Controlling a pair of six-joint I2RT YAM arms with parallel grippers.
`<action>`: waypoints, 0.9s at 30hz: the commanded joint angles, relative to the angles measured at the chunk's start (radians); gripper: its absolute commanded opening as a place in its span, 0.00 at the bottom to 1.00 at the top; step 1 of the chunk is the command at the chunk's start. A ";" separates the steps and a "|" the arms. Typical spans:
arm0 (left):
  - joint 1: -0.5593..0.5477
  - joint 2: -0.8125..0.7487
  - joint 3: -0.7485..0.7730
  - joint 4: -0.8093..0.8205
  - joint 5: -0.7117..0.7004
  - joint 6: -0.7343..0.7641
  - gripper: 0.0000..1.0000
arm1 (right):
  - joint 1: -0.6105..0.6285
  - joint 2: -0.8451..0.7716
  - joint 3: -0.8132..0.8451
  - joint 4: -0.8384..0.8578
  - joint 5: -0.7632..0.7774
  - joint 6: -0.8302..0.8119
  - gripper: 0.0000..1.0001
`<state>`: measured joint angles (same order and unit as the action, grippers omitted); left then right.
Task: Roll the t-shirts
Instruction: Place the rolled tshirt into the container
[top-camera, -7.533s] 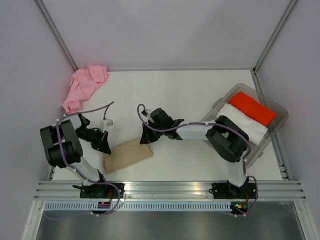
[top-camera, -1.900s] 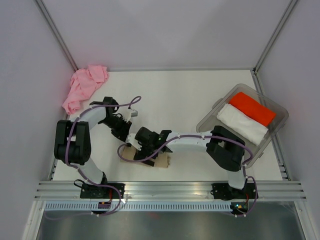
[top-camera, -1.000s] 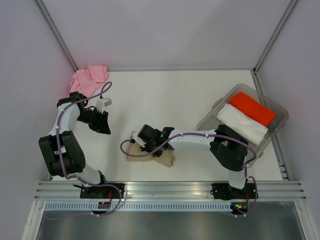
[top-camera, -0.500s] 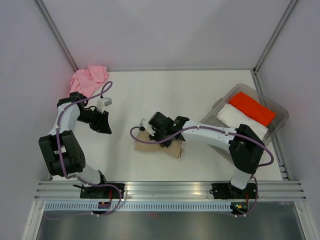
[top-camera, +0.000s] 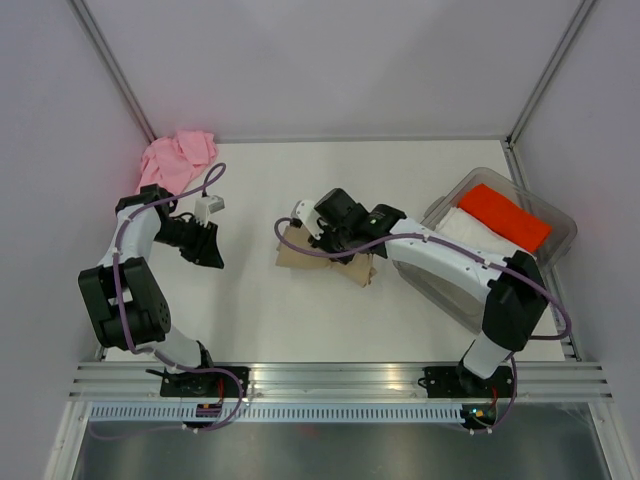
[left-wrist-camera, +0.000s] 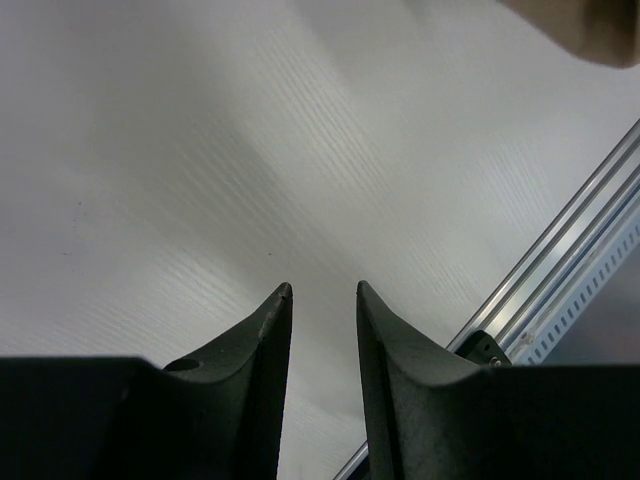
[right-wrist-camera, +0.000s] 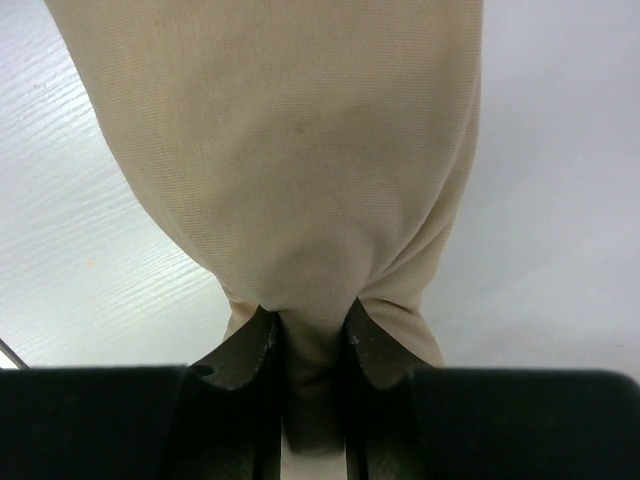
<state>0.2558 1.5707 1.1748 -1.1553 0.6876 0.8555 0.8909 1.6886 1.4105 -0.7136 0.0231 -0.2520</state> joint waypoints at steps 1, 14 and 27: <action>-0.001 0.012 0.005 -0.007 0.046 0.047 0.37 | -0.033 -0.078 0.062 -0.012 0.032 -0.053 0.00; 0.000 0.046 0.052 -0.007 0.027 0.054 0.37 | -0.348 -0.419 -0.068 -0.116 0.084 -0.157 0.00; 0.000 0.084 0.187 -0.069 0.073 0.057 0.37 | -0.641 -0.721 -0.539 -0.144 0.161 -0.391 0.00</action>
<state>0.2558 1.6527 1.3285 -1.1839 0.7097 0.8696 0.2695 1.0042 0.9302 -0.8669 0.1387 -0.5697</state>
